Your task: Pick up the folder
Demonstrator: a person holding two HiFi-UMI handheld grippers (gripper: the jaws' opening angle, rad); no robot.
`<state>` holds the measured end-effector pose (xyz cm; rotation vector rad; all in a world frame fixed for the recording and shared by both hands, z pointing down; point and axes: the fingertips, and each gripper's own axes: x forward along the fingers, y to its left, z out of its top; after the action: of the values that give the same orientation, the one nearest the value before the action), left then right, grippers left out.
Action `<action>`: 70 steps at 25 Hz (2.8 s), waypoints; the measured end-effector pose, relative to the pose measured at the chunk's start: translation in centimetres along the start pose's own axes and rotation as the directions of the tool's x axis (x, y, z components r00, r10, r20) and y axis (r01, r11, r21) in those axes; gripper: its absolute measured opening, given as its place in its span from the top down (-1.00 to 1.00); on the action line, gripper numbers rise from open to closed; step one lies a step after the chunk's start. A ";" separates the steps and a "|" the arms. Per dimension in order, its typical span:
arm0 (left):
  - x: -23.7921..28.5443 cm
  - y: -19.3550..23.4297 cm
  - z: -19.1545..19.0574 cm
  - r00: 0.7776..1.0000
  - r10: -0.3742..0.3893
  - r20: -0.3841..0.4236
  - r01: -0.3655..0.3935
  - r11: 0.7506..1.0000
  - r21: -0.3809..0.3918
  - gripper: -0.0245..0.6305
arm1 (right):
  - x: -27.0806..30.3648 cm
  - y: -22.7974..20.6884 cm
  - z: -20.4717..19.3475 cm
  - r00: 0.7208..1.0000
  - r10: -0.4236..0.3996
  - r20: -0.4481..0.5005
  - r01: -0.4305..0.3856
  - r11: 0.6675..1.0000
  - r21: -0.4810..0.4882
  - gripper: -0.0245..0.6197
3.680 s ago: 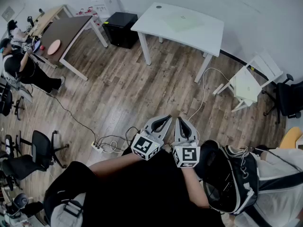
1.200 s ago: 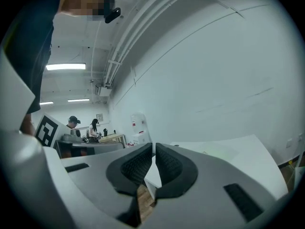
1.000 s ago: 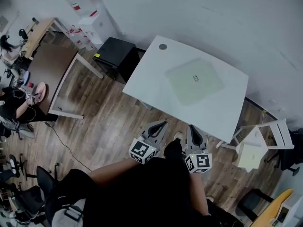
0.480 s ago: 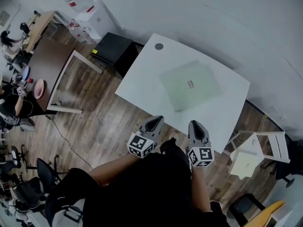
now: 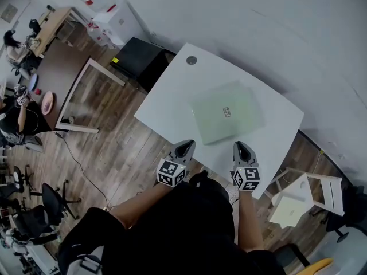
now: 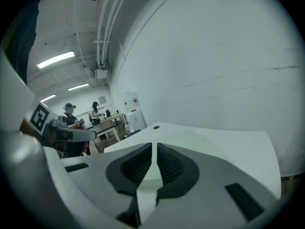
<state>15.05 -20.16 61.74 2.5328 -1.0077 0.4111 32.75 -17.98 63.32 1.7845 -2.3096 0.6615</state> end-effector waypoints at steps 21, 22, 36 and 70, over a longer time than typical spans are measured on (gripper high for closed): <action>8.8 3.2 -11.1 0.959 -0.033 -0.281 -0.064 0.942 -0.329 0.10 | 8.8 -18.2 -7.2 0.949 -0.026 -0.315 0.040 0.999 0.036 0.14; 9.2 3.4 -11.5 0.958 -0.027 -0.287 -0.080 0.932 -0.353 0.09 | 9.2 -18.4 -7.2 0.945 -0.018 -0.326 0.038 0.998 0.056 0.12; 13.0 4.5 -13.8 0.936 -0.040 -0.350 -0.145 0.863 -0.484 -0.05 | 13.4 -18.5 -6.8 0.891 0.155 -0.426 -0.094 0.982 0.161 0.06; 11.0 7.1 -11.5 0.948 0.045 -0.316 -0.225 0.795 -0.563 -0.13 | 13.1 -14.9 -8.2 0.878 0.292 -0.378 -0.153 0.922 0.357 -0.14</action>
<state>16.28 -26.28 78.05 1.7829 -1.0125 0.4090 41.99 -28.99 79.27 1.2960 -2.2045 1.3812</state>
